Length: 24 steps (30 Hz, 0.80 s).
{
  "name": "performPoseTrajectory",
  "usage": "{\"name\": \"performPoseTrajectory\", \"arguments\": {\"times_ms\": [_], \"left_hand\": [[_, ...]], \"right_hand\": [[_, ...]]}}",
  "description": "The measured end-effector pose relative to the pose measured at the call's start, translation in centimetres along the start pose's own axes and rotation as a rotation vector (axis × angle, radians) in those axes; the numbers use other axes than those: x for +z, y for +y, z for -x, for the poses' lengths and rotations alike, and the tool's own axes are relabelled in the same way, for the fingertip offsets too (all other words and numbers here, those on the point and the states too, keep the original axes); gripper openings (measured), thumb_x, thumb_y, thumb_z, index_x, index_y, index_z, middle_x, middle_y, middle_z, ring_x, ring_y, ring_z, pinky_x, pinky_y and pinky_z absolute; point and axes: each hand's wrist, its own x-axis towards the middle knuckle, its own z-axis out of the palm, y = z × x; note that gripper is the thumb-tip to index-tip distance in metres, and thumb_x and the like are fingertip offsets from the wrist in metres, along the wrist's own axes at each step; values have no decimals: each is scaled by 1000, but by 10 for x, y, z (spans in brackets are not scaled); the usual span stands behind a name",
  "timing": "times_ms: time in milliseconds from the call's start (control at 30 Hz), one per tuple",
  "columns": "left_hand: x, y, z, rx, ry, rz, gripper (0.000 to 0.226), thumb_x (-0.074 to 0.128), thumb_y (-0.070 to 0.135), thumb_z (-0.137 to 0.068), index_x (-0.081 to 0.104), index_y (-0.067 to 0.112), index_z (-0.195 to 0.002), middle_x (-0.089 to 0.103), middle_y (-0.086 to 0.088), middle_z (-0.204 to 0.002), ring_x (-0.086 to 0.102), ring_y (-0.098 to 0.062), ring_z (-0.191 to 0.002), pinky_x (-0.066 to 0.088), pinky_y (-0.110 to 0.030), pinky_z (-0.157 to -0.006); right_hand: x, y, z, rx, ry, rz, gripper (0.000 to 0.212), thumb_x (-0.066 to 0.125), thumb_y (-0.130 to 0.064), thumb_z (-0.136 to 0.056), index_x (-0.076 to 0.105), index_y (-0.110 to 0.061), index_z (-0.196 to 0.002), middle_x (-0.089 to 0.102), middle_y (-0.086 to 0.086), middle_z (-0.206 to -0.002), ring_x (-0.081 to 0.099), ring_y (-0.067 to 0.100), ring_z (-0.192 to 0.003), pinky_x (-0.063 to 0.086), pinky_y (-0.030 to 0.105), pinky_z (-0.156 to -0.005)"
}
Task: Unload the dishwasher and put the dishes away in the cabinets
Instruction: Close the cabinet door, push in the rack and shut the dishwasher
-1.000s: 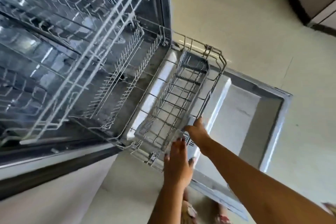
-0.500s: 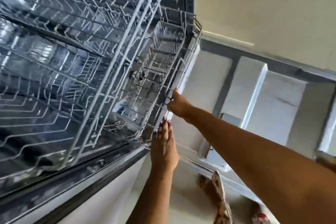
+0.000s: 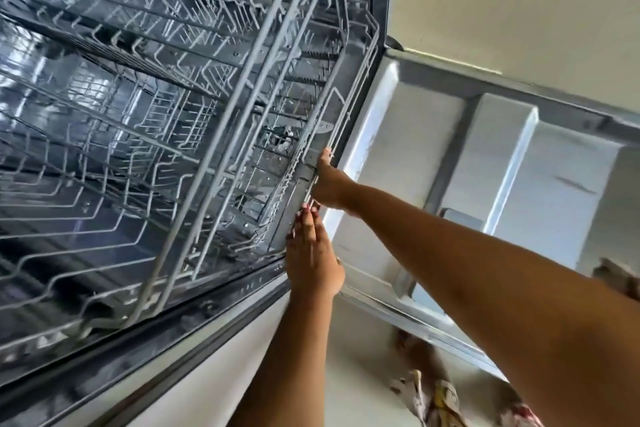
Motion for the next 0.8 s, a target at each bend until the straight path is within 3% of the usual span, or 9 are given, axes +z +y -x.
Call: {"name": "performPoseTrajectory", "arguments": {"times_ms": [67,100,167,267,400,533,667,800], "left_hand": [[-1,7,-2,-59,-35,3,88,54,24,-88,-7,7,-149,-10,-9,-159,-1,-24,-147,4,-38,-119],[-2,14,-2,-85,-41,9,88,54,27,-88,-6,6,-149,-9,-10,-159,-1,-24,-147,4,-39,-118],[-3,26,2,-128,-48,6,88,53,31,-88,-4,4,-149,-7,-11,-159,1,-25,-147,7,-42,-118],[3,46,18,-149,-79,1,84,50,31,-90,-3,5,-150,-6,-11,-159,1,-24,-147,9,-43,-117],[27,75,50,-140,-194,21,82,48,33,-92,-4,6,-150,-7,-7,-159,-2,-20,-147,10,-45,-117],[60,113,83,-145,-306,47,79,44,36,-95,-4,9,-151,-9,-4,-159,-5,-19,-147,8,-45,-117],[100,167,118,-155,-369,100,76,44,35,-94,0,11,-151,-6,-2,-159,-3,-18,-147,11,-45,-117],[139,224,143,-79,-386,135,77,44,36,-94,-2,13,-151,-8,-2,-159,-4,-19,-147,10,-45,-117]], "right_hand": [[-4,2,-2,-34,-17,11,82,40,3,-90,-14,-10,-150,59,15,-104,56,23,-78,41,22,-54],[-9,6,0,-52,-15,2,79,41,1,-90,-7,-11,-152,55,20,-122,58,27,-92,44,25,-61],[-18,19,3,-58,9,-30,74,47,-5,-89,8,-12,-152,49,20,-134,55,33,-111,49,34,-76],[-33,54,19,0,68,-35,81,51,-9,-90,0,-14,-153,30,21,-151,39,36,-133,39,37,-102],[-55,125,44,162,128,5,83,52,-10,-89,-1,-16,-152,23,20,-154,34,35,-137,35,32,-104],[-84,210,79,288,240,-25,86,57,-13,-86,2,-13,-152,22,20,-153,30,36,-139,32,41,-112],[-117,312,137,417,469,16,83,57,-15,-87,5,-10,-152,15,12,-157,14,31,-145,21,46,-117],[-141,398,188,559,774,-54,82,54,-13,-87,4,-15,-152,8,9,-158,10,32,-145,13,42,-117]]}}
